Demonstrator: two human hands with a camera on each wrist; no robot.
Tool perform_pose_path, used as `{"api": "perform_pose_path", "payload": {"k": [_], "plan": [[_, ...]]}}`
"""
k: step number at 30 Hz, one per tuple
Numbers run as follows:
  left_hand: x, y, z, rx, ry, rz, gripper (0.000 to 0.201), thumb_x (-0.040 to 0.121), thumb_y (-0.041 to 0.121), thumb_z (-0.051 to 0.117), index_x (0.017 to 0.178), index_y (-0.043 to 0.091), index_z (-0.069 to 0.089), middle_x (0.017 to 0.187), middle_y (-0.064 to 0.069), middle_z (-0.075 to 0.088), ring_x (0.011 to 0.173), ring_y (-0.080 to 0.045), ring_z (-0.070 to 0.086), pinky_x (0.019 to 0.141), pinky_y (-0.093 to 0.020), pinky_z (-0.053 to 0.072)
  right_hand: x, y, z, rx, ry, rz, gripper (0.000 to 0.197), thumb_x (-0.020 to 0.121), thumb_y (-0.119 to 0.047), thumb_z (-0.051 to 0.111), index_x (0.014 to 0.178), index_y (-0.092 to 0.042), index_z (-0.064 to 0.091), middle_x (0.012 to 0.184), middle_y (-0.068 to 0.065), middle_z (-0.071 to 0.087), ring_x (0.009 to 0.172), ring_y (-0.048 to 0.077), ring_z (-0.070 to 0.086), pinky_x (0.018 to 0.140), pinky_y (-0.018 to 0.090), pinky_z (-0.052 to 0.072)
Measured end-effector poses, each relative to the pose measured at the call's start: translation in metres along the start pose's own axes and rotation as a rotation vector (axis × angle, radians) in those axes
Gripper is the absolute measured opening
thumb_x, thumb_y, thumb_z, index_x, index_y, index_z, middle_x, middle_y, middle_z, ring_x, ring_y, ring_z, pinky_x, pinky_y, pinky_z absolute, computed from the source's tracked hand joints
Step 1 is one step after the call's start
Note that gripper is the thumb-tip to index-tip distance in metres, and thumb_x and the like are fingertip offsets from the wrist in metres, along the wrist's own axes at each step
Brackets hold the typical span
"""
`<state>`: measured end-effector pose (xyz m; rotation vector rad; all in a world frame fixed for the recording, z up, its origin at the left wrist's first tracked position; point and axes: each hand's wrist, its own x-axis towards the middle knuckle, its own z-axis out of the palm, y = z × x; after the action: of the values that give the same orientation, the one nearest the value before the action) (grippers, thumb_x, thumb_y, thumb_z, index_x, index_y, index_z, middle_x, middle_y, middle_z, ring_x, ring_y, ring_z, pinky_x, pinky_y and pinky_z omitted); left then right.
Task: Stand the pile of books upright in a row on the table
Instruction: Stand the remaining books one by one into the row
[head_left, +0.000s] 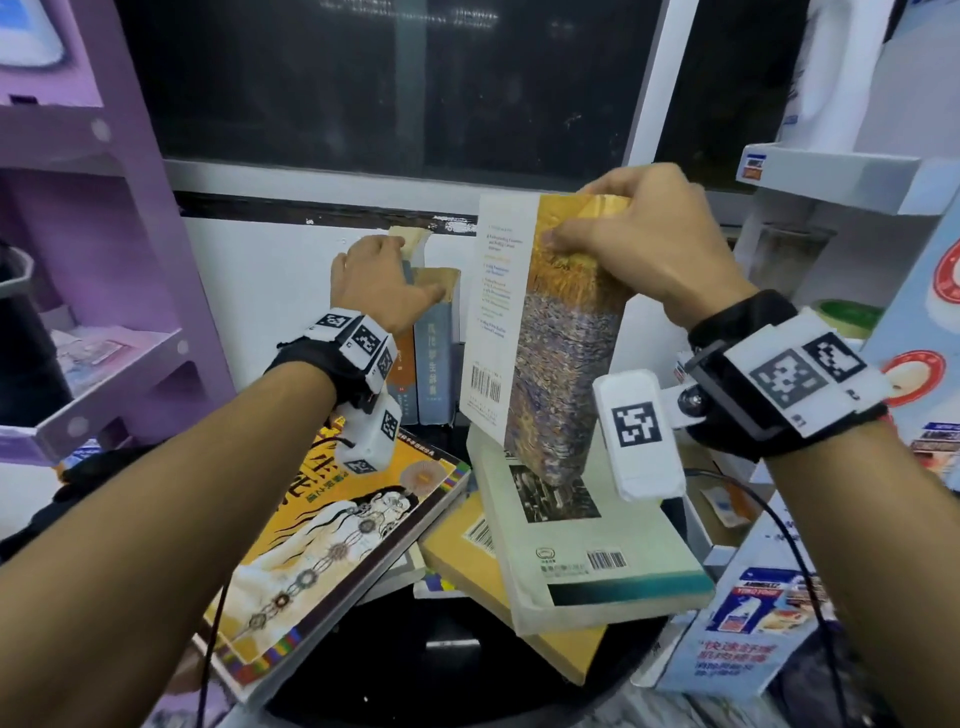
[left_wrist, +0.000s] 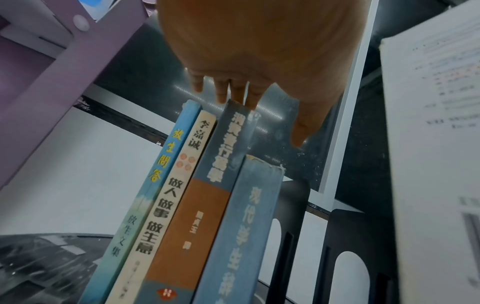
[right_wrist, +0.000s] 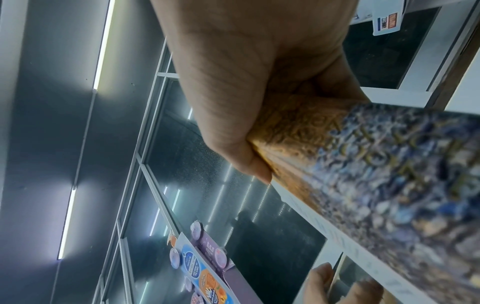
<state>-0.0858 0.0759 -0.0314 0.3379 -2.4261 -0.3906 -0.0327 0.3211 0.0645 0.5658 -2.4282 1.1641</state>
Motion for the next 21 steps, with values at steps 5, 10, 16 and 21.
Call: {"api": "perform_pose_path", "payload": {"k": [5, 10, 16, 21], "plan": [[0.014, 0.004, 0.010, 0.069, -0.046, 0.004, 0.074, 0.075, 0.066, 0.055, 0.127, 0.013, 0.053, 0.136, -0.008, 0.052, 0.127, -0.028, 0.044, 0.107, -0.046, 0.030, 0.019, 0.000, 0.011, 0.003, 0.056, -0.011, 0.028, 0.072, -0.039, 0.078, 0.091, -0.024, 0.063, 0.101, 0.002, 0.065, 0.101, 0.019, 0.061, 0.082, 0.041, 0.058], [0.017, 0.005, 0.021, 0.100, -0.051, 0.013, 0.084, 0.076, 0.070, 0.053, 0.136, 0.013, 0.046, 0.143, -0.008, 0.045, 0.132, -0.028, 0.038, 0.109, -0.044, 0.029, 0.034, 0.004, 0.026, -0.004, 0.098, -0.026, 0.031, 0.072, -0.042, 0.076, 0.094, -0.028, 0.059, 0.104, 0.002, 0.063, 0.107, 0.022, 0.058, 0.086, 0.042, 0.055], [0.017, 0.000, 0.023, 0.087, 0.001, 0.053, 0.076, 0.078, 0.067, 0.054, 0.130, 0.011, 0.051, 0.138, -0.008, 0.050, 0.127, -0.029, 0.044, 0.102, -0.042, 0.038, 0.046, 0.010, 0.042, -0.009, 0.115, -0.014, 0.030, 0.071, -0.041, 0.075, 0.093, -0.029, 0.060, 0.101, 0.000, 0.063, 0.107, 0.023, 0.056, 0.086, 0.043, 0.054], [0.017, -0.007, 0.023, 0.077, 0.012, 0.049, 0.080, 0.075, 0.071, 0.054, 0.130, 0.012, 0.051, 0.138, -0.005, 0.050, 0.128, -0.027, 0.043, 0.100, -0.043, 0.039, 0.048, 0.016, 0.056, 0.016, 0.129, 0.010, 0.038, 0.070, -0.040, 0.075, 0.104, -0.023, 0.065, 0.102, 0.002, 0.066, 0.099, 0.020, 0.062, 0.083, 0.037, 0.056]]}}
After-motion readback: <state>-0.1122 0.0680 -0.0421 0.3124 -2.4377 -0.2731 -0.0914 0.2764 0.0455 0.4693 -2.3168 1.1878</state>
